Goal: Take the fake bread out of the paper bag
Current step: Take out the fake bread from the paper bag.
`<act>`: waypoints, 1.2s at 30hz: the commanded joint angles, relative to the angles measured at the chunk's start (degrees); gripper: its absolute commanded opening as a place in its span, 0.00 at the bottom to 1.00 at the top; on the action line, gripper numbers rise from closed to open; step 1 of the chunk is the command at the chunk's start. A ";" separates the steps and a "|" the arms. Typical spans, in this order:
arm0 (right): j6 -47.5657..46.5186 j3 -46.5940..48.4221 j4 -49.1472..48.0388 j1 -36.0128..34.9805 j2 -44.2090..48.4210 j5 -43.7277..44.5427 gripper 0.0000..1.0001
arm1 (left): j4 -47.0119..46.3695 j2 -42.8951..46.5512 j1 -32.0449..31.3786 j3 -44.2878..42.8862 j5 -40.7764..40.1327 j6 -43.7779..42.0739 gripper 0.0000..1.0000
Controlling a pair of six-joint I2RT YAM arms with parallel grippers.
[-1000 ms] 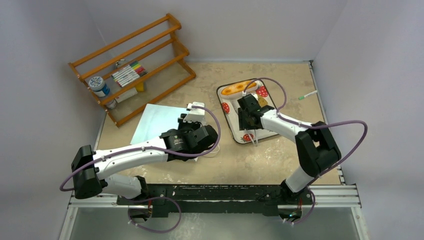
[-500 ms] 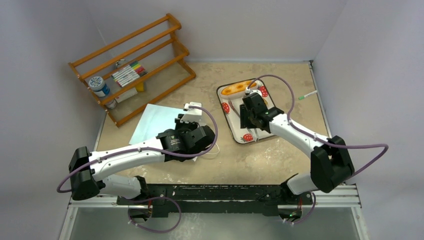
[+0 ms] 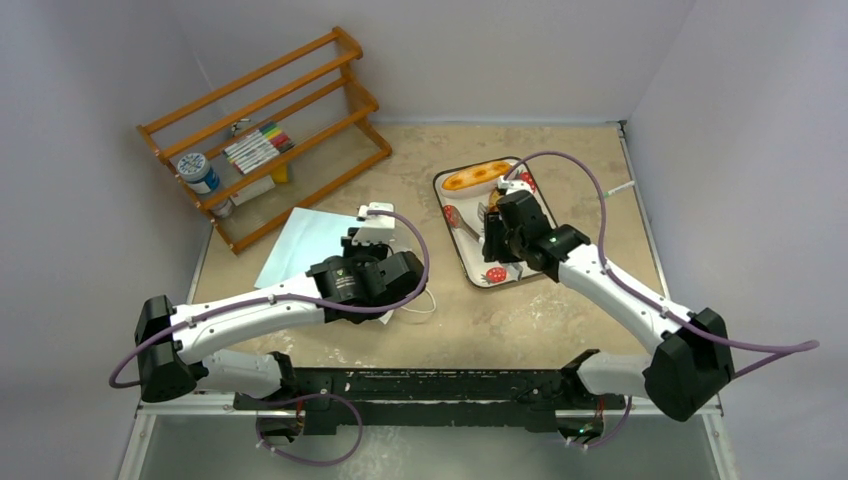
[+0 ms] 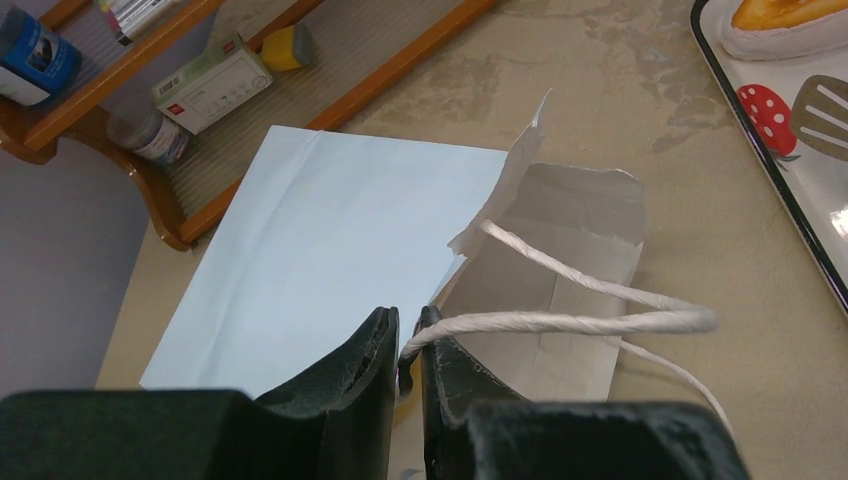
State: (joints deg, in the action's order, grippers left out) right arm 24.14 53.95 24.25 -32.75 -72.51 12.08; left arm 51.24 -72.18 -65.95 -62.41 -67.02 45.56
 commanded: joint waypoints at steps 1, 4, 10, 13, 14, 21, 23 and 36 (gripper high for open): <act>0.93 0.13 1.08 -0.77 4.06 -1.65 0.50 | 3.48 1.56 0.39 -2.97 -3.73 3.55 0.13; 1.57 0.90 1.97 -1.72 6.50 -4.04 0.49 | 4.08 1.98 0.39 -2.90 -3.82 4.19 0.13; 3.79 3.65 4.33 -5.24 10.17 -7.81 0.49 | 5.26 3.02 0.40 -2.22 -3.96 5.94 0.14; 4.48 4.21 5.14 -6.64 11.50 -10.05 0.49 | 5.22 2.97 0.39 -2.11 -4.37 6.03 0.14; 4.68 4.27 5.38 -7.06 12.16 -10.77 0.49 | 5.33 2.83 0.39 -2.18 -4.52 6.03 0.14; 5.47 3.17 6.78 -7.48 16.81 -17.79 0.48 | 6.02 1.88 0.39 -2.30 -5.14 7.21 0.14; 5.65 2.79 6.81 -7.50 17.66 -20.42 0.48 | 5.88 1.53 0.39 -2.62 -5.21 7.22 0.14; 5.79 -2.08 2.73 -7.50 18.07 -32.11 0.47 | 5.49 -2.17 0.39 -6.61 -6.14 6.74 0.14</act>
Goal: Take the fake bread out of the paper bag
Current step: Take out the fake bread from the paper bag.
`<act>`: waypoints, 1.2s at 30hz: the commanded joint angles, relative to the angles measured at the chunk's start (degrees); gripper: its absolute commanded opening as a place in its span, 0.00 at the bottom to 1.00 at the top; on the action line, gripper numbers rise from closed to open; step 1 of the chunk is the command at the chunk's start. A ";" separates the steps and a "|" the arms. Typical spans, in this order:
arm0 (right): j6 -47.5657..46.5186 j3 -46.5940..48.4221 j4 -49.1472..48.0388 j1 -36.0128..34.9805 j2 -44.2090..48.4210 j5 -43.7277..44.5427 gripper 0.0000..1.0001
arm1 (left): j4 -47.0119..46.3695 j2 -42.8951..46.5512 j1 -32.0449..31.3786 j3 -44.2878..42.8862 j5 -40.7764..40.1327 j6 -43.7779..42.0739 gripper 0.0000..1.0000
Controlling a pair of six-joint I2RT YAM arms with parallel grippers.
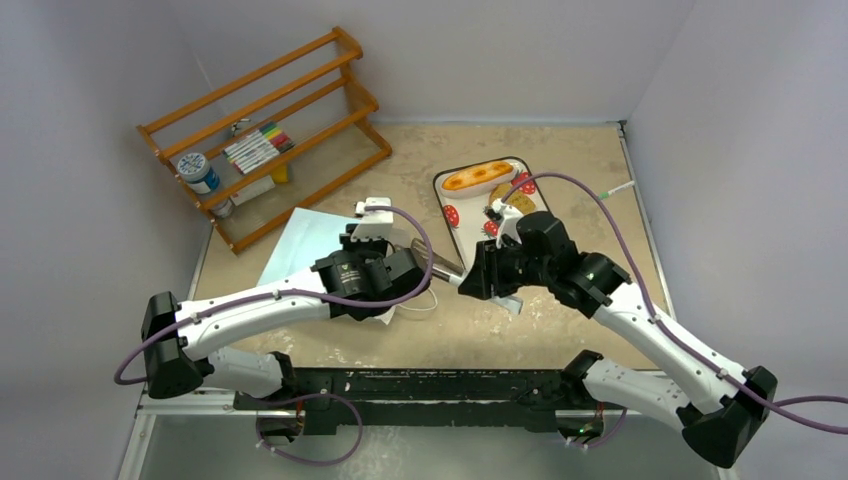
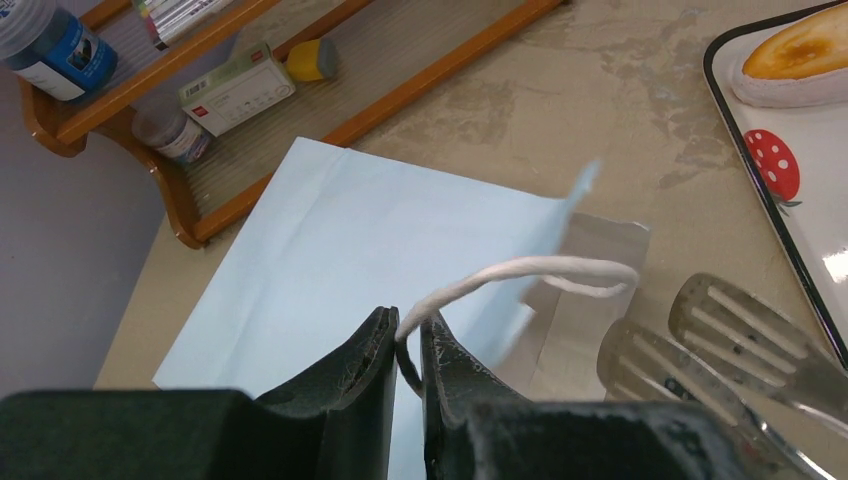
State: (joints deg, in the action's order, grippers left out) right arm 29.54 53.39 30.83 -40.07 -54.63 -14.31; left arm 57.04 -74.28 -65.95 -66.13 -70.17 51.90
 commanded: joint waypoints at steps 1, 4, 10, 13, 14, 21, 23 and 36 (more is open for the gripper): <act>0.38 -1.91 -4.39 -0.19 -0.08 -6.26 0.47 | -0.29 -0.15 0.41 -3.01 -2.96 0.39 0.14; 0.46 -2.95 -5.91 -0.18 -0.78 -8.16 0.47 | -0.22 -0.18 0.39 -3.31 -2.98 0.14 0.14; 0.77 -5.24 -9.74 -0.33 -2.58 -10.38 0.47 | 0.23 -0.05 0.39 -3.96 -3.01 0.04 0.13; 1.18 -6.85 -12.73 -0.27 -4.05 -11.18 0.46 | 0.25 -0.07 0.36 -3.80 -2.79 -0.05 0.13; 1.37 -7.60 -13.69 -0.27 -4.71 -11.30 0.46 | 0.20 -0.12 0.39 -3.73 -2.64 -0.04 0.13; 3.24 -10.70 -23.21 -0.29 -10.48 -12.31 0.48 | -0.91 -0.04 0.37 -3.28 -0.91 -0.68 0.09; 3.77 -10.69 -25.40 -0.30 -12.24 -12.70 0.49 | -1.14 0.02 0.30 -3.43 -0.65 -0.98 0.08; 7.04 -10.71 -36.07 -0.18 -23.29 -15.43 0.53 | -3.13 0.98 -0.04 -3.87 1.84 -3.47 0.06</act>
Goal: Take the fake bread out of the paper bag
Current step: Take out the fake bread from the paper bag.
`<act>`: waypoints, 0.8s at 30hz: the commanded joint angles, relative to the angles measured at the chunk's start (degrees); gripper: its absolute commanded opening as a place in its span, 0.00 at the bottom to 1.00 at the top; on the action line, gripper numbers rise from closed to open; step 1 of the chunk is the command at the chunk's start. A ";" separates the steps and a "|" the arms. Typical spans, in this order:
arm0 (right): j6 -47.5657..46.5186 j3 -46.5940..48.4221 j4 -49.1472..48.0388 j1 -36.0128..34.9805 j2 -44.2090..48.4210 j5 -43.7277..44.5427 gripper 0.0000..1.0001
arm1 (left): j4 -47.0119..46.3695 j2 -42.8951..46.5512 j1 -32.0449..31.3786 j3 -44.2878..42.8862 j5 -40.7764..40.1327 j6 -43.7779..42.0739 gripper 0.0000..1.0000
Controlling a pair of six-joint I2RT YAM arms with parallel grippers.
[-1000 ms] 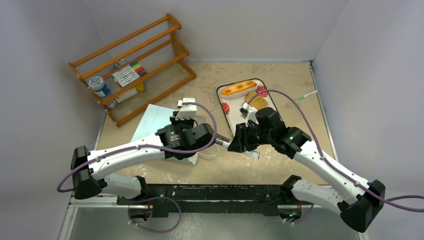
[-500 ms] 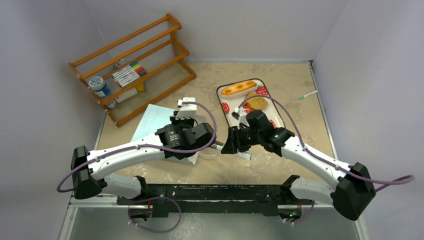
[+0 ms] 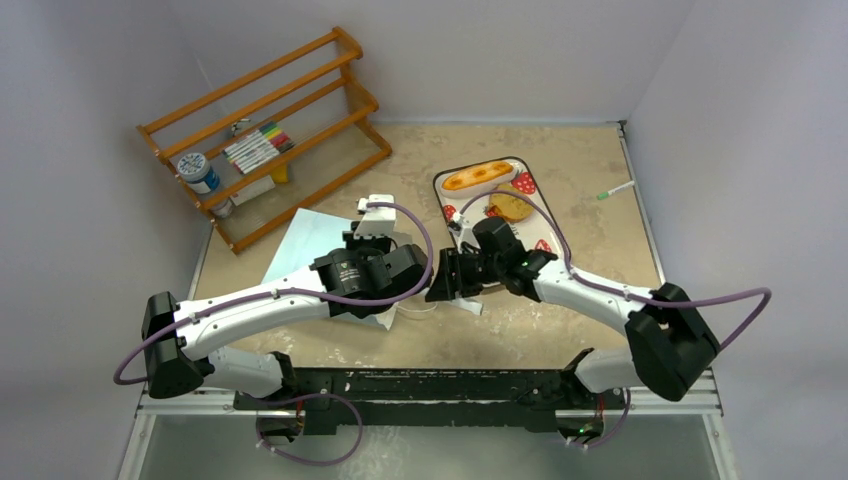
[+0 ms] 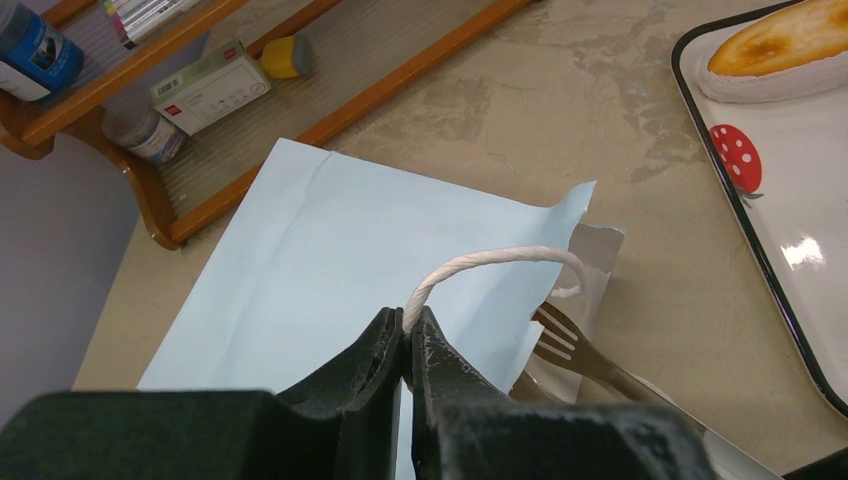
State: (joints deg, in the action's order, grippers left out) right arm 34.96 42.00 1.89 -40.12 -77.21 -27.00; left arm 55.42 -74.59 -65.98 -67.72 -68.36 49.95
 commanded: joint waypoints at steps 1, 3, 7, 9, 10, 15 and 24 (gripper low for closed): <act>2.03 0.52 -7.89 -0.05 -1.26 -3.09 0.53 | -1.46 1.45 -0.03 -2.39 0.25 -1.72 0.04; 2.79 0.38 -9.18 0.23 -2.38 -3.64 0.52 | -1.41 1.90 -0.03 -2.41 0.56 -2.06 0.03; 4.00 0.03 -10.97 0.55 -3.16 -4.50 0.39 | -0.66 2.57 -0.02 -2.49 0.68 -2.10 0.02; 4.21 0.10 -11.36 0.65 -3.44 -4.70 0.33 | 0.02 2.76 -0.03 -2.79 0.60 -2.05 0.02; 4.24 0.10 -11.38 0.69 -3.59 -4.65 0.32 | 0.35 2.79 -0.07 -2.95 0.59 -1.90 0.02; 4.28 0.52 -11.62 0.91 -4.09 -4.62 0.25 | 1.85 3.26 -0.10 -3.46 0.59 -1.57 0.01; 6.12 1.19 -14.19 1.30 -6.50 -7.00 0.29 | 1.97 3.79 -0.12 -3.88 1.23 -2.35 0.01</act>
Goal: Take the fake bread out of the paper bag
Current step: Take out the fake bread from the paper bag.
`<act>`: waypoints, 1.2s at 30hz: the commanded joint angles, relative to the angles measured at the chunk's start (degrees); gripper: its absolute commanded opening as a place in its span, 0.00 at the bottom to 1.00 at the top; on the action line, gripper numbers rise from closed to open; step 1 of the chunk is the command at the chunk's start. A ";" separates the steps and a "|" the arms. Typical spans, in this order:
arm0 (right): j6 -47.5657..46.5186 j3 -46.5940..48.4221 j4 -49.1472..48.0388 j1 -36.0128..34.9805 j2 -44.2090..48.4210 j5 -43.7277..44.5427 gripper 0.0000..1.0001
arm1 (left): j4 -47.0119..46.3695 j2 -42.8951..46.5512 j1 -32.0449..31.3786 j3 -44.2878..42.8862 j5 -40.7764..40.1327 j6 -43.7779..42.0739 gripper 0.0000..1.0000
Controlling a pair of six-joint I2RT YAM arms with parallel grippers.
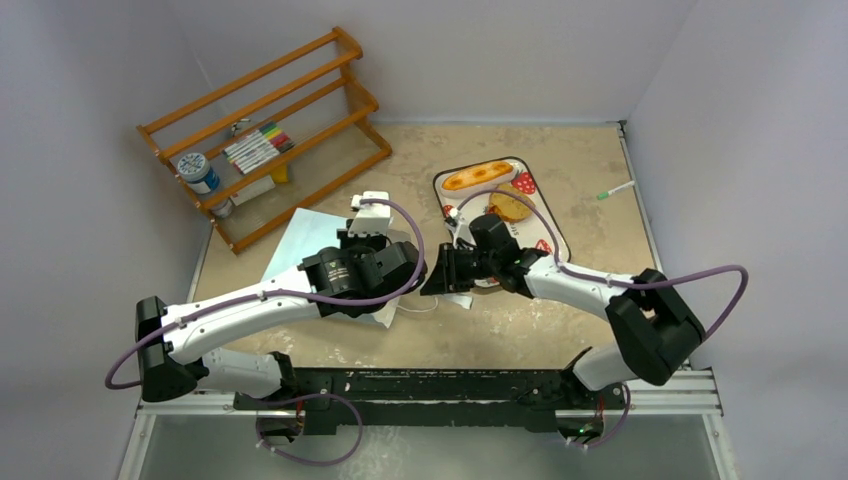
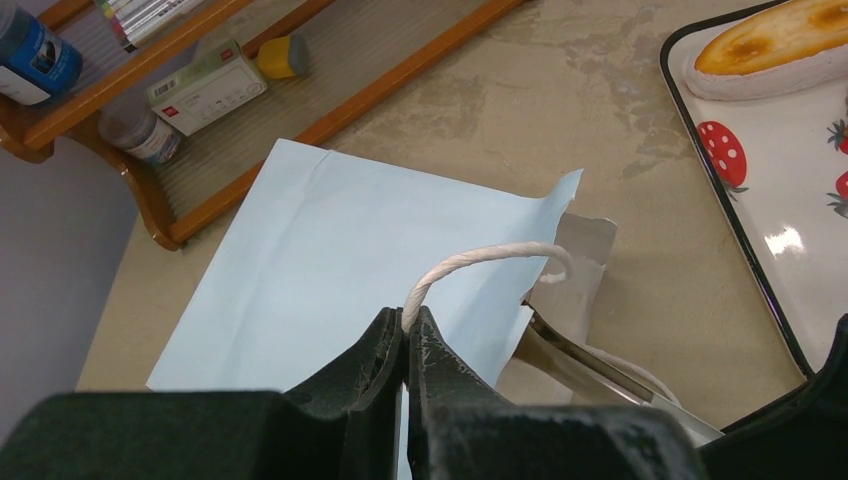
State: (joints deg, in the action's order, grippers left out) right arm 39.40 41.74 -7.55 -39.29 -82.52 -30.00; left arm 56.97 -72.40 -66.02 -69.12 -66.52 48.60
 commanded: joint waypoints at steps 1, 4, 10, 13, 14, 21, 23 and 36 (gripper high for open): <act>2.06 1.58 -5.28 0.52 -1.80 -4.82 0.32 | 0.50 1.68 -0.07 -2.58 -0.55 -1.09 0.01; 3.51 1.68 -7.45 0.73 -3.27 -6.35 0.40 | 0.28 1.89 -0.07 -2.77 0.13 -1.84 0.01; 5.27 2.99 -10.14 1.98 -6.34 -8.30 0.46 | -0.13 2.38 -0.16 -2.86 1.41 -2.65 0.00; 6.36 3.58 -11.98 2.86 -8.35 -9.64 0.47 | -0.58 2.60 -0.16 -2.77 2.06 -3.32 0.00; 6.65 3.97 -12.37 3.04 -8.97 -9.98 0.47 | -0.76 2.70 -0.16 -2.81 2.28 -3.59 0.00; 7.05 8.02 -13.22 3.85 -14.20 -11.59 0.47 | -1.88 2.82 -0.25 -3.34 3.57 -5.58 0.00; 7.03 9.39 -13.13 3.91 -15.61 -12.05 0.47 | -2.23 2.69 -0.25 -3.45 3.83 -6.07 0.00; 9.95 13.25 -18.59 3.87 -24.48 -15.41 0.47 | -3.92 2.40 -0.25 -3.43 6.00 -8.33 0.00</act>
State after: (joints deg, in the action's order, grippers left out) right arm 47.35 52.31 -21.82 -35.59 -105.89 -43.11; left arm 54.85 -71.11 -66.08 -70.28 -60.45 42.04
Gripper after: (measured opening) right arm 0.471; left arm 0.030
